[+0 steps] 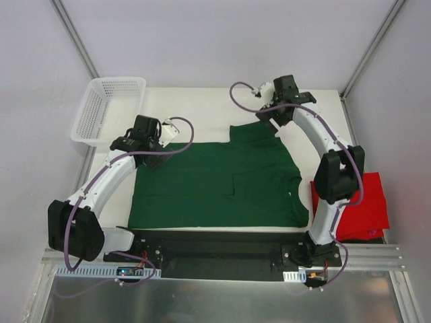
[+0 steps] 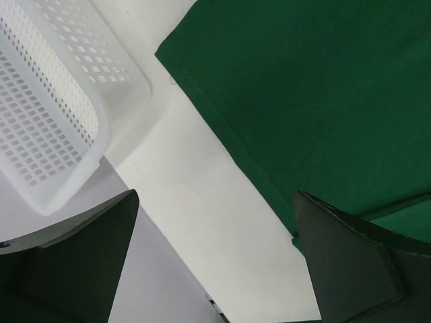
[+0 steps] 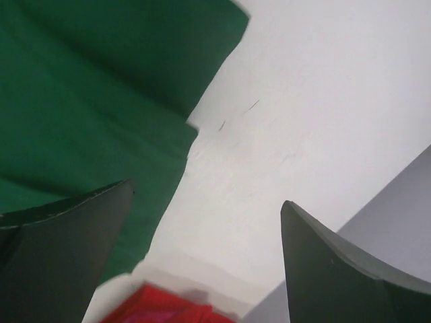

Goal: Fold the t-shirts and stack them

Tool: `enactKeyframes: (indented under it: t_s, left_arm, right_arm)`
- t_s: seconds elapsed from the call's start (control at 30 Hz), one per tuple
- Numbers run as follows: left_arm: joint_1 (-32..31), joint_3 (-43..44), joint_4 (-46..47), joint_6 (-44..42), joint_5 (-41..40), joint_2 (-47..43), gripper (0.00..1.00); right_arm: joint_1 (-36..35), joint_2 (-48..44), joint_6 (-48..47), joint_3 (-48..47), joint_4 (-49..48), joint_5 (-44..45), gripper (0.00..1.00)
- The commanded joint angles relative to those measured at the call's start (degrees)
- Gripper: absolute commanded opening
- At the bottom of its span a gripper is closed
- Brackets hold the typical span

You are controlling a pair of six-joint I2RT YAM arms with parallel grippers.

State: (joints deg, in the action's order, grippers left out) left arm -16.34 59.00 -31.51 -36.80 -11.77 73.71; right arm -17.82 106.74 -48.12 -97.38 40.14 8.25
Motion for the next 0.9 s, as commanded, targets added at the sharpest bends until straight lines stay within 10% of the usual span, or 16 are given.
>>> enactKeyframes:
  t_s: [0.0,0.27,0.87]
  left_arm:
    - [0.78,2.0,0.66,1.55,4.12,1.43,0.99]
    - [0.69,-0.38,0.75,1.02,4.48,2.4,0.99]
    - [0.69,-3.01,1.36,1.9,4.65,2.31,0.99]
  right_arm:
    - [4.46,9.24,8.3,-14.02,-0.67,-7.71,0.96]
    - [7.72,21.05,10.5,-19.25,-8.41,-14.05,0.99]
    - [6.22,29.05,10.32,-22.58,-14.48,-14.4,0.7]
